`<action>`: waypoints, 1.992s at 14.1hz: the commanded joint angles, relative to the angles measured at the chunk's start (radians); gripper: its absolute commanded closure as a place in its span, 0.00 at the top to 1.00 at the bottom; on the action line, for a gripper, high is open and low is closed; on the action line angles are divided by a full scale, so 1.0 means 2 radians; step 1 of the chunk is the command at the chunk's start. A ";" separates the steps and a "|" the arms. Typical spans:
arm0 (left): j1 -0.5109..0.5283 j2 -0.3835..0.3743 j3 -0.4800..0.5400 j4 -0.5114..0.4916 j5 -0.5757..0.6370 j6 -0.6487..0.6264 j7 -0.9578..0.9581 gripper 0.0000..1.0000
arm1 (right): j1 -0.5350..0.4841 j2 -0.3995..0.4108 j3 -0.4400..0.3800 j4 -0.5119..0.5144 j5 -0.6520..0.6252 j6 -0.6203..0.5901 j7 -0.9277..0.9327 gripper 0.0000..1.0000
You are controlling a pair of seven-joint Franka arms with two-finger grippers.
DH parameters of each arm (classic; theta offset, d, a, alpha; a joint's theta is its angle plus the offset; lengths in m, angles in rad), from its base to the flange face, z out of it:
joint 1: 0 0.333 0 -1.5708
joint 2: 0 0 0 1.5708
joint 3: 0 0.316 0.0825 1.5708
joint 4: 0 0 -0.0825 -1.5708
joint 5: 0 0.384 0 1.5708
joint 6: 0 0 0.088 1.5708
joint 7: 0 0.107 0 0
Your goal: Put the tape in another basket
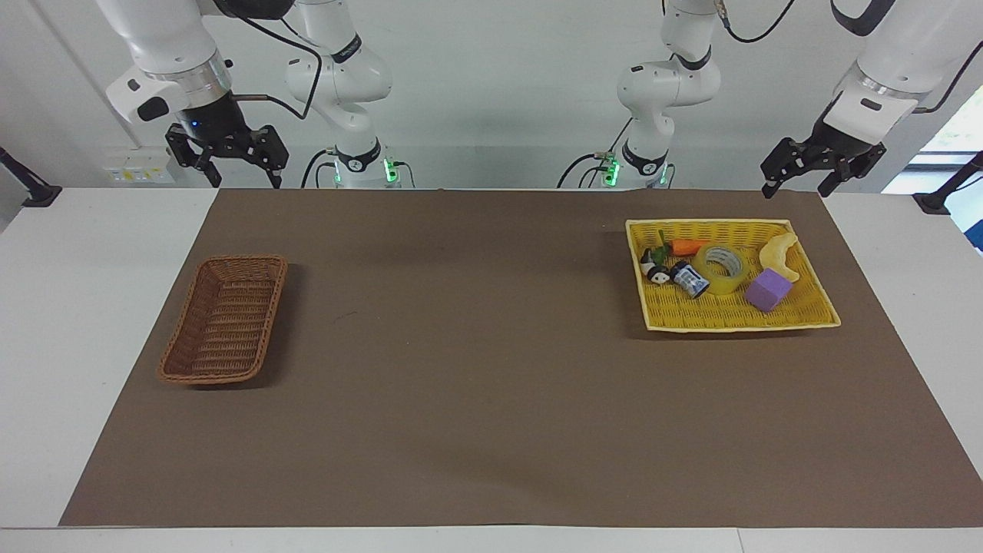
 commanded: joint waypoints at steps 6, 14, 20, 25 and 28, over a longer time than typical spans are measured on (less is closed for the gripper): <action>0.025 -0.023 -0.006 -0.029 0.006 -0.006 0.012 1.00 | -0.006 -0.006 0.003 -0.002 0.006 -0.005 -0.011 1.00; 0.063 -0.048 -0.005 -0.113 0.003 0.053 0.010 1.00 | -0.006 -0.006 0.003 -0.002 0.006 -0.005 -0.011 1.00; 0.088 -0.068 -0.005 -0.216 0.003 0.126 0.010 1.00 | -0.006 -0.006 0.003 -0.002 0.006 -0.005 -0.011 1.00; 0.092 -0.073 -0.005 -0.313 0.002 0.201 0.010 1.00 | -0.006 -0.006 0.003 -0.002 0.006 -0.005 -0.011 1.00; 0.092 -0.070 -0.003 -0.361 0.002 0.244 0.010 1.00 | -0.006 -0.006 0.003 -0.002 0.006 -0.005 -0.011 1.00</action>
